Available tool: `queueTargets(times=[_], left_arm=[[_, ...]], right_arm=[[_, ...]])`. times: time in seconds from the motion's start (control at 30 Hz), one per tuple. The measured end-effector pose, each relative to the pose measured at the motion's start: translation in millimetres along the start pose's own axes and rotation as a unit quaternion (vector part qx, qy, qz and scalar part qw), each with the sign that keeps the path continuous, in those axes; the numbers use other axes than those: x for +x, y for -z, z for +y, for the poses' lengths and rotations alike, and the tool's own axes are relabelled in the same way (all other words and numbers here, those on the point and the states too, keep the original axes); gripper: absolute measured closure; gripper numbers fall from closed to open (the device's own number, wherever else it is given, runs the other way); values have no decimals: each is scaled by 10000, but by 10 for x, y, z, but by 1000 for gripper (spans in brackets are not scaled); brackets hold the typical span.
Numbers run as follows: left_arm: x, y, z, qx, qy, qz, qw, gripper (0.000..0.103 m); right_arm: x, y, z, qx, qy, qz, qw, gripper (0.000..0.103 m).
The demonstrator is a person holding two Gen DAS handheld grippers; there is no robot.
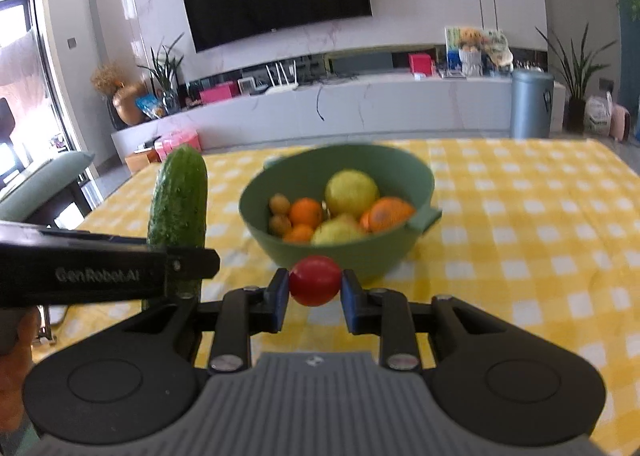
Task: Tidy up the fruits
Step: 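Lift the cucumber and tomato and carry both over the colander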
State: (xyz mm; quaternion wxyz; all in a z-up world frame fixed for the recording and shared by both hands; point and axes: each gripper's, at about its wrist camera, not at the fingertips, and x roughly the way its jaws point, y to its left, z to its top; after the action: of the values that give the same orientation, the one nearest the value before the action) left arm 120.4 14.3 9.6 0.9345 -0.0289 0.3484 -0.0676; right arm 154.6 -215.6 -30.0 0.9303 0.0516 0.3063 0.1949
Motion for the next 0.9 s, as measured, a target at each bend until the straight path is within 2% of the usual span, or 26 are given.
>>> queueTargets(times=[0.23,0.4,0.53,0.67,0.9], left_arm=[[59,-385,32,-243,271,-257,9990,61],[262,-658,167,-681,586,-277,9956,61],[518,-794,326,-1131,861,-183,9897,61],[784,-809,453,-1591,1043,-10,9817,61],[1183,-679,596,-1982,991,341,9745,61]], right_arm=[[17,-333,-124,99,12,-406,9991,79],[143,-603,-181,104,95,-645,9978,79],[359,-725,-274,295,113,-657,9973,79],[563,-741,-316,321,104,-601,9976,79],[813,-662,-415,352,-23,-480,9982,79]])
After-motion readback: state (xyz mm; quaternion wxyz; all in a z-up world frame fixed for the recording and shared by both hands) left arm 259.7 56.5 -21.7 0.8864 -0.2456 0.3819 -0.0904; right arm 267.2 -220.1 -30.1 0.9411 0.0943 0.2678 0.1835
